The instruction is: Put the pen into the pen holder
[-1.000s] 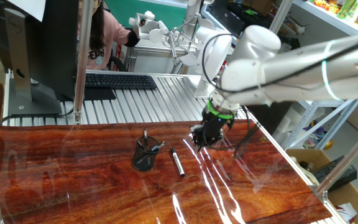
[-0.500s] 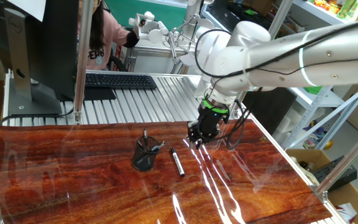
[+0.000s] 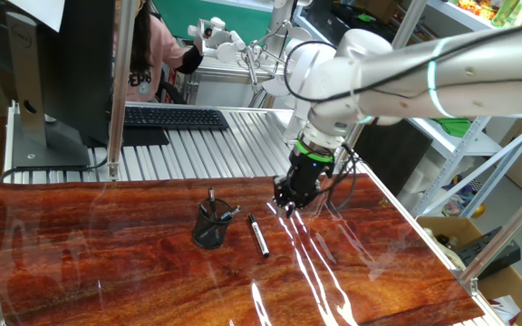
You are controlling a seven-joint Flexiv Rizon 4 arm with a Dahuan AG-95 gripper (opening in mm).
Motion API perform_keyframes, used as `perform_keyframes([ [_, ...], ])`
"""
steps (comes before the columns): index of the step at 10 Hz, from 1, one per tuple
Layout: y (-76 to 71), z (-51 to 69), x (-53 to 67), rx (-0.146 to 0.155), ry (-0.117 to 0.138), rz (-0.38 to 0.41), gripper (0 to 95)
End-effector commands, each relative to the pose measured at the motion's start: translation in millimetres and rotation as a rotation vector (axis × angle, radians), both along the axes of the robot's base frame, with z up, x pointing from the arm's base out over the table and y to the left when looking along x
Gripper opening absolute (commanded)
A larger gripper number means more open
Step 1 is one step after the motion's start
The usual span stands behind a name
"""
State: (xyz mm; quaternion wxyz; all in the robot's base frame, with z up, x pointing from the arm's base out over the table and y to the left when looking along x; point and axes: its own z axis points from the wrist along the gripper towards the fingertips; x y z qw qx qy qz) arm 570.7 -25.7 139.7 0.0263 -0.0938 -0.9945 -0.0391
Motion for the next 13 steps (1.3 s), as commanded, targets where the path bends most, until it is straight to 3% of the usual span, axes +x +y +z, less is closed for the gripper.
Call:
perform_keyframes([
  [1,0.2,1.4,-3.2,0.014,0.034,-0.008,19.0],
  [5,0.6,-0.6,-2.8,0.033,0.063,-0.008,19.0],
  [13,0.7,-1.6,-2.6,0.039,0.074,-0.013,19.0],
])
